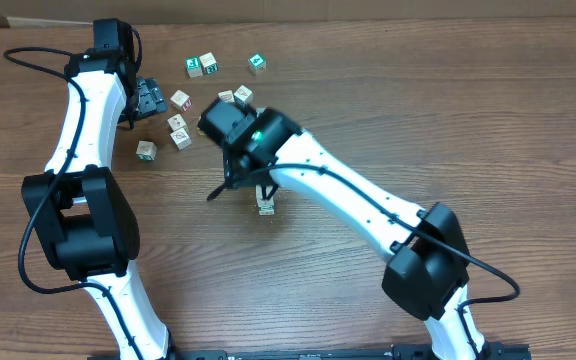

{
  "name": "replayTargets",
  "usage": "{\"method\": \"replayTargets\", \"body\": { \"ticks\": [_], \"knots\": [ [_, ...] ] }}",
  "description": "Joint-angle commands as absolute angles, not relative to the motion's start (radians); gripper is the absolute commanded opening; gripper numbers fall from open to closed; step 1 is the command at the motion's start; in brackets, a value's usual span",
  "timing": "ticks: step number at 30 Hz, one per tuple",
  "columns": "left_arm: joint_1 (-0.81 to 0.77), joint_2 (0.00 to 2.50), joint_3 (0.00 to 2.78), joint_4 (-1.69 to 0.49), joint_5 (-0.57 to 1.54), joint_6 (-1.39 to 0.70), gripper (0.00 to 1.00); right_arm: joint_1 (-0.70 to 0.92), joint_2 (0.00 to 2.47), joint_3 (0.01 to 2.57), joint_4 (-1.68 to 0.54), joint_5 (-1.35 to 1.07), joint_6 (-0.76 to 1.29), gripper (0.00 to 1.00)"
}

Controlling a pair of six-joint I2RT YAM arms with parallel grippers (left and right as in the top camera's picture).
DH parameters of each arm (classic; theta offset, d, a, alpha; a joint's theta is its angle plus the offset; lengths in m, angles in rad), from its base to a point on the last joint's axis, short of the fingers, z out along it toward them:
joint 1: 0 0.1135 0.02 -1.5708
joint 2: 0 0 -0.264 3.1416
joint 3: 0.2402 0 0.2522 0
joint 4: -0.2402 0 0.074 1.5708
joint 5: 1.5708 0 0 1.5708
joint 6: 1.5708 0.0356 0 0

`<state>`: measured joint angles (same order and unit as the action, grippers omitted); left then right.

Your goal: Form a tower

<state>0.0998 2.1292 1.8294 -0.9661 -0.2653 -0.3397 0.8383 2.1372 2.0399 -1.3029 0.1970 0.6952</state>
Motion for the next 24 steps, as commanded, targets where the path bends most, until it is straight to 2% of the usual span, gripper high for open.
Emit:
{"method": "replayTargets", "body": {
  "ticks": [1,8,16,24],
  "knots": [
    [0.097,2.139,1.834,-0.968,-0.262,-0.329,1.00,0.770,2.142,2.164,-1.339,0.259,0.646,0.88],
    [0.097,2.139,1.834,-0.968,-0.262,-0.329,1.00,0.554,2.143,2.243,-1.420,0.269,0.619,1.00],
    [0.097,2.139,1.834,-0.968,-0.262,-0.329,0.99,0.273,2.143,2.243,-1.498,0.269,0.620,1.00],
    [0.097,2.139,1.834,-0.968,-0.262,-0.329,1.00,0.090,2.143,2.243,-1.486,0.269,0.620,1.00]
  ]
}}
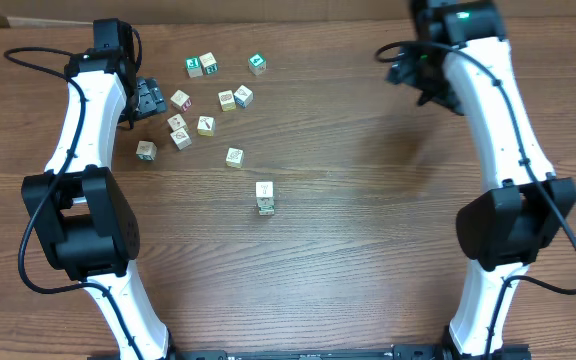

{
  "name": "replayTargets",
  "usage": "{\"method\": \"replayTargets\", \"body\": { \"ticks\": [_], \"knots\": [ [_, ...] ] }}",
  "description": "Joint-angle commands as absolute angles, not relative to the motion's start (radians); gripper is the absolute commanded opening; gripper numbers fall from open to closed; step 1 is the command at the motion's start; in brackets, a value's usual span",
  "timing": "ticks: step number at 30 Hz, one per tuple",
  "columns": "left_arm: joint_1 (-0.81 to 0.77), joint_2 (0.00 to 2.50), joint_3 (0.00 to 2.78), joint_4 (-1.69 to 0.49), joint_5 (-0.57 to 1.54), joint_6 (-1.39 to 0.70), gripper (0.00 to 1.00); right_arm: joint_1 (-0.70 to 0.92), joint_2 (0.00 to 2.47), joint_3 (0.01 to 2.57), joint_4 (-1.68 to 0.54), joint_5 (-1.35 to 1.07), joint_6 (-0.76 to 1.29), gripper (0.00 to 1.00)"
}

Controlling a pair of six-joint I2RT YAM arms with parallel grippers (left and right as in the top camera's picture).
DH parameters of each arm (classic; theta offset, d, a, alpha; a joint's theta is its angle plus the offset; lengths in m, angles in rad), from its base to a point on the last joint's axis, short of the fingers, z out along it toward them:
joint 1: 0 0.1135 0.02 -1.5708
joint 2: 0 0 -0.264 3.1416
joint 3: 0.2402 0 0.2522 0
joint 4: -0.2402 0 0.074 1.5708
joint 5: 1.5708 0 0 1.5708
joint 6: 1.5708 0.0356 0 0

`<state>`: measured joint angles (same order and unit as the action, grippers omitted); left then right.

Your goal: Form a tower

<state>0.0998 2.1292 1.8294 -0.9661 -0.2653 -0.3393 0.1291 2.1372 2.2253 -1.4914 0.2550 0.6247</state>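
A small tower [265, 197] of two stacked blocks stands alone near the table's middle, with a white-faced block on top. Several loose letter blocks lie to its upper left, the nearest being a tan block [234, 157]. My right gripper [405, 68] hangs far off at the upper right, apparently open and empty. Beside the left edge of the loose blocks, my left gripper [151, 100] rests low on the table. It looks open, with nothing held.
Loose blocks spread from a green pair [201, 65] and a green single [257, 64] at the back down to a tan block [146, 150] at the left. A black cable [28, 60] runs along the far left.
My right arm has gone from over the tower to the far upper right. The tower stands free, and blocks the arm had covered now show. The left arm has not moved.
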Motion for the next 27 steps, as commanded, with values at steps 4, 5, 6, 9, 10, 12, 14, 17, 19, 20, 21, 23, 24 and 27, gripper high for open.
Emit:
{"method": "replayTargets", "body": {
  "ticks": [4,5,6,9,10,12,14,17,19,20,21,23,24,27],
  "knots": [
    [0.097,2.139,1.834,-0.968,-0.262,-0.329,1.00,0.034,2.143,2.243,-1.486,0.269,0.620,1.00],
    [0.097,2.139,1.834,-0.968,-0.262,-0.329,1.00,0.023,2.143,2.243,-1.486,0.269,0.620,1.00],
    [0.097,2.139,1.834,-0.968,-0.262,-0.329,0.99,0.012,2.143,2.243,-1.486,0.269,0.620,1.00],
    [0.097,2.139,1.834,-0.968,-0.262,-0.329,0.99,-0.014,2.143,2.243,-1.486,0.269,0.620,1.00],
    [0.097,2.139,1.834,-0.968,-0.262,-0.329,1.00,-0.020,2.143,2.243,-1.486,0.269,0.620,1.00],
    [0.097,2.139,1.834,-0.968,-0.262,-0.329,0.99,-0.027,2.143,2.243,-1.486,0.269,0.620,1.00],
    [0.097,2.139,1.834,-0.968,-0.262,-0.329,1.00,-0.029,2.143,2.243,-1.486,0.269,0.620,1.00],
    [0.097,2.139,1.834,-0.968,-0.262,-0.329,0.99,-0.028,2.143,2.243,-1.486,0.269,0.620,1.00],
    [0.097,2.139,1.834,-0.968,-0.262,-0.329,1.00,-0.028,2.143,2.243,-1.486,0.269,0.620,1.00],
    [0.097,2.139,1.834,-0.968,-0.262,-0.329,0.99,-0.028,2.143,2.243,-1.486,0.269,0.620,1.00],
    [0.097,2.139,1.834,-0.968,-0.262,-0.329,0.99,-0.028,2.143,2.243,-1.486,0.269,0.620,1.00],
    [0.097,2.139,1.834,-0.968,-0.262,-0.329,1.00,-0.028,2.143,2.243,-1.486,0.269,0.620,1.00],
    [0.097,2.139,1.834,-0.968,-0.262,-0.329,0.99,-0.028,2.143,2.243,-1.486,0.269,0.620,1.00],
    [0.097,2.139,1.834,-0.968,-0.262,-0.329,0.99,-0.028,2.143,2.243,-1.486,0.269,0.620,1.00]
  ]
}}
